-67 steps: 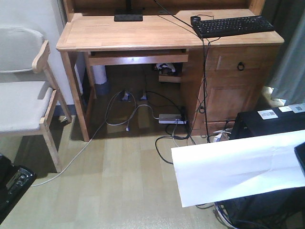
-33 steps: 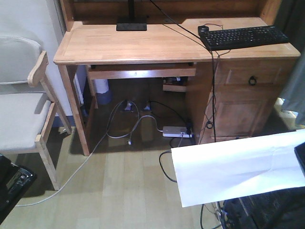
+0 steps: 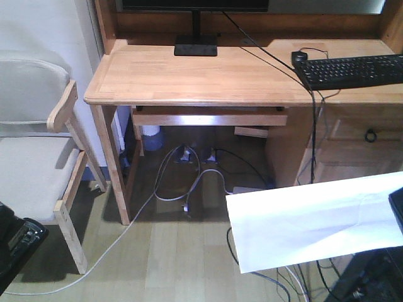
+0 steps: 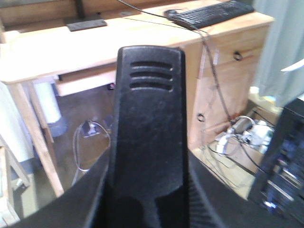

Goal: Grab stapler and paper to desk for stapling
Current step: 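Drive the base up to the desk edge holding stapler and paper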

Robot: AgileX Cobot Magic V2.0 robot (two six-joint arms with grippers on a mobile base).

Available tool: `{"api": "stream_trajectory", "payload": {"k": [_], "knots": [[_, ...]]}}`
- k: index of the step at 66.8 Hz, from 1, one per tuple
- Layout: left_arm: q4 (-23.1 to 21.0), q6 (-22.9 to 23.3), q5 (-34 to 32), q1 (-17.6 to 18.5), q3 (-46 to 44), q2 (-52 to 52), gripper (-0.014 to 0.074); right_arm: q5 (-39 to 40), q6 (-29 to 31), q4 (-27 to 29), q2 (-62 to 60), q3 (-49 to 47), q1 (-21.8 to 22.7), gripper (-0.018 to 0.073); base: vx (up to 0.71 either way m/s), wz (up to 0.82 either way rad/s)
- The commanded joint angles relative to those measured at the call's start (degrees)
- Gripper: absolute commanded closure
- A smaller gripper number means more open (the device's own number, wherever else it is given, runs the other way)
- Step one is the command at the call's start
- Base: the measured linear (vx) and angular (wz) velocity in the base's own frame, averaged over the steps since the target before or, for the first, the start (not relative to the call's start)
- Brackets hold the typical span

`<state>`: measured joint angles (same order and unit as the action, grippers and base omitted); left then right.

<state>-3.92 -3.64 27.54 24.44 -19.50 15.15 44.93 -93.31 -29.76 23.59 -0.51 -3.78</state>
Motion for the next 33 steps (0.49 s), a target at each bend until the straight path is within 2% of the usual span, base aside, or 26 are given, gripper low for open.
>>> {"api": "stream_trajectory", "payload": {"k": [1, 33], "knots": [[-0.5, 0.1, -6.9, 0.2, -1.8, 0.4, 0.0603, 3.8, 0.7, 1.3, 0.3, -1.6, 0.2, 0.0566, 0.27, 0.13], [-0.5, 0.1, -6.9, 0.2, -1.8, 0.4, 0.0603, 3.8, 0.7, 1.3, 0.3, -1.6, 0.2, 0.0566, 0.25, 0.03]]}}
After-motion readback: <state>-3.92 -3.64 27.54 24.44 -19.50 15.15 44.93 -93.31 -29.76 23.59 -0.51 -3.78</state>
